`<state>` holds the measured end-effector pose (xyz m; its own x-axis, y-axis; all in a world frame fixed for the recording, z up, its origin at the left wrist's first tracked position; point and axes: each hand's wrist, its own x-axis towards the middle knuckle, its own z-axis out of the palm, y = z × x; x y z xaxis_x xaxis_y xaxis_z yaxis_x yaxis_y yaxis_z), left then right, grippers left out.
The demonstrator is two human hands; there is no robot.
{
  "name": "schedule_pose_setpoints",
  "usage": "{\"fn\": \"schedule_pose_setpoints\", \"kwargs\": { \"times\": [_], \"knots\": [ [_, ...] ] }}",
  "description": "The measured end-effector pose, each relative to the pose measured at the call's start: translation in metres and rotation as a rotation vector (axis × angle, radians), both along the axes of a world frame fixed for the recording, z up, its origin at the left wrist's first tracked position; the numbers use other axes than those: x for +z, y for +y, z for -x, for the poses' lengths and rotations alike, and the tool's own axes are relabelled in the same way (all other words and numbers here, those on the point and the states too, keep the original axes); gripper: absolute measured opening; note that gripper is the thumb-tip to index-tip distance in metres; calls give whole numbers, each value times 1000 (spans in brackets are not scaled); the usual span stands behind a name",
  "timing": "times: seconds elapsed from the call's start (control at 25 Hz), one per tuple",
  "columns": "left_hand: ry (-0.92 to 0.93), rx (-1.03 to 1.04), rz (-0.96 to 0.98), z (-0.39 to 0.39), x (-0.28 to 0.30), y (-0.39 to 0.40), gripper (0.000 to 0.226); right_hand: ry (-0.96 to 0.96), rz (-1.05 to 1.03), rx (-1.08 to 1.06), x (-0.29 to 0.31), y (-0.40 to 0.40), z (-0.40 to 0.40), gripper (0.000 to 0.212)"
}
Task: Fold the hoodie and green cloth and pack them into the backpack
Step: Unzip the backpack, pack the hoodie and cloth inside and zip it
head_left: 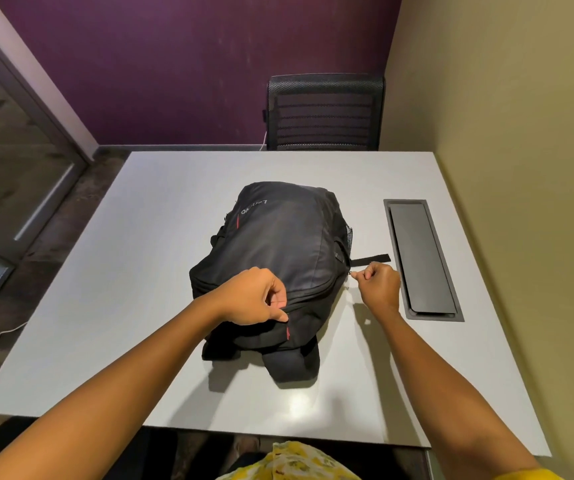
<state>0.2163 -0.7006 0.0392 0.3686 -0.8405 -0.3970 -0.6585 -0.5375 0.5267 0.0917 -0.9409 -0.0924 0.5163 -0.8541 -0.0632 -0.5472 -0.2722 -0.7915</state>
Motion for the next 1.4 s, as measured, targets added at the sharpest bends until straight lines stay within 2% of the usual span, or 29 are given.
{"fn": "schedule_pose_setpoints", "kwargs": {
  "times": [0.2, 0.36, 0.6, 0.76, 1.0, 1.28, 1.32, 1.4],
  "knots": [
    [9, -19, 30, 17, 20, -16, 24, 8, 2, 11, -2, -8, 2, 42],
    [115, 66, 112, 26, 36, -39, 18, -58, -19, 17, 8, -25, 7, 34],
    [203, 143, 217, 54, 65, -99, 18, -301, -93, -120, 40, -55, 30, 15],
    [276, 257, 284, 76, 76, -144, 17, -457, -117, -166, 93, -88, 54, 11],
    [468, 522, 452, 89, 92, -201, 15, -595, -86, -102, 179, -107, 110, 16],
    [851, 712, 628, 99, 120, -269, 9, -614, -133, -159, 198, -119, 158, 9],
    [891, 721, 632, 102, 119, -277, 10, -623, -140, -175, 200, -121, 165, 11],
    [966, 737, 633, 109, 116, -289, 12, -632, -136, -201, 204, -124, 183, 31]
  ]
}}
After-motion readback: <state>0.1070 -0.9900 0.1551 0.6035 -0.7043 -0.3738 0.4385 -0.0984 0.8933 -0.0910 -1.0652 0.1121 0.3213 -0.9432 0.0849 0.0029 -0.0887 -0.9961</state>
